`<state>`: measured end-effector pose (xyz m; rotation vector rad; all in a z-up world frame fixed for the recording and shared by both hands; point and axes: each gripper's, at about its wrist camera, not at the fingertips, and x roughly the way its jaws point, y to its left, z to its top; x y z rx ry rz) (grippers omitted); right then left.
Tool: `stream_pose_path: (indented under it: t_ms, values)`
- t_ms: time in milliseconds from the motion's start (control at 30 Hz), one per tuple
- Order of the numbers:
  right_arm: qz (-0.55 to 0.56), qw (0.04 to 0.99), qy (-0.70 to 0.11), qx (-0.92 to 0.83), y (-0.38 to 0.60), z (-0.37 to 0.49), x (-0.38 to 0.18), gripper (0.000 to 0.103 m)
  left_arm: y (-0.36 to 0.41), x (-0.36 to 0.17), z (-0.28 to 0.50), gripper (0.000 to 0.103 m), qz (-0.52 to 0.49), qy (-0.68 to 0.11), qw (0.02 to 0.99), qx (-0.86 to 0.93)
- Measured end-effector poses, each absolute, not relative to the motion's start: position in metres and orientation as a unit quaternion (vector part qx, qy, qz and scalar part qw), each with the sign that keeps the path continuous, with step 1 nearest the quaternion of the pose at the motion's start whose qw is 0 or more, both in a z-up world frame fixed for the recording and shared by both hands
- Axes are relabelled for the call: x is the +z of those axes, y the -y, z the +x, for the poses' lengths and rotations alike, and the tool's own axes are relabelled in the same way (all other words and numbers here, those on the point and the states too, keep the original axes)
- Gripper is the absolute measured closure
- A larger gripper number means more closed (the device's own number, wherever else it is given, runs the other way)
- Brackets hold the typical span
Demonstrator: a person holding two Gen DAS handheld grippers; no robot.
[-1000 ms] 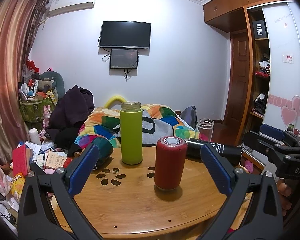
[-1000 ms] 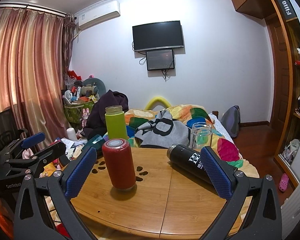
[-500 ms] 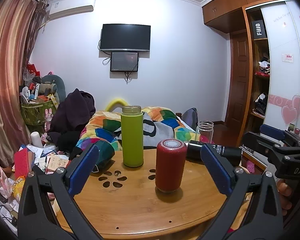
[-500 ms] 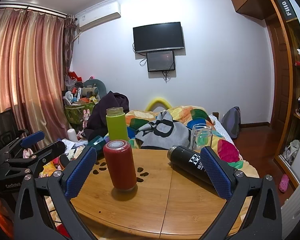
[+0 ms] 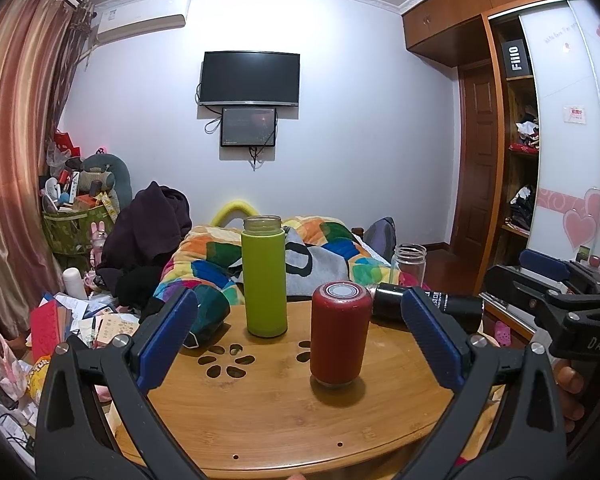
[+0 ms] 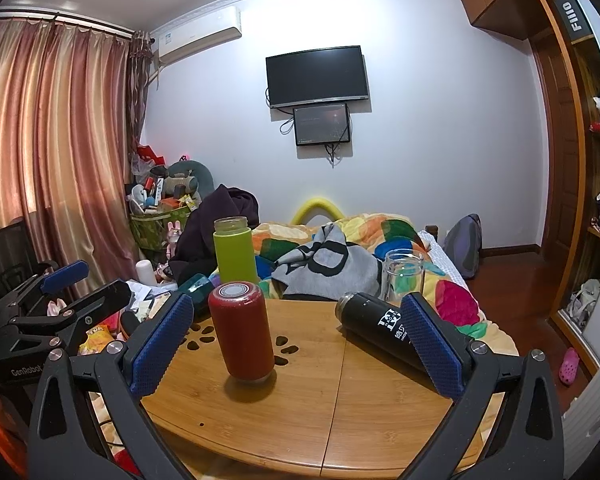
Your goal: Flip cup upside down
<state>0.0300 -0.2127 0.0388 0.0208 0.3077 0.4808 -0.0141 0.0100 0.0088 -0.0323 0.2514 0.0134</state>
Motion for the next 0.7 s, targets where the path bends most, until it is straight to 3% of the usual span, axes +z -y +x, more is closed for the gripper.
stream_pose_path:
  t_ms: [700]
  values:
    - [0.01, 0.959, -0.155, 0.236, 0.2116, 0.0292, 0.0376, 0.0, -0.0133, 0.0084, -0.0145, 0.0, -0.021, -0.128, 0.992, 0.004]
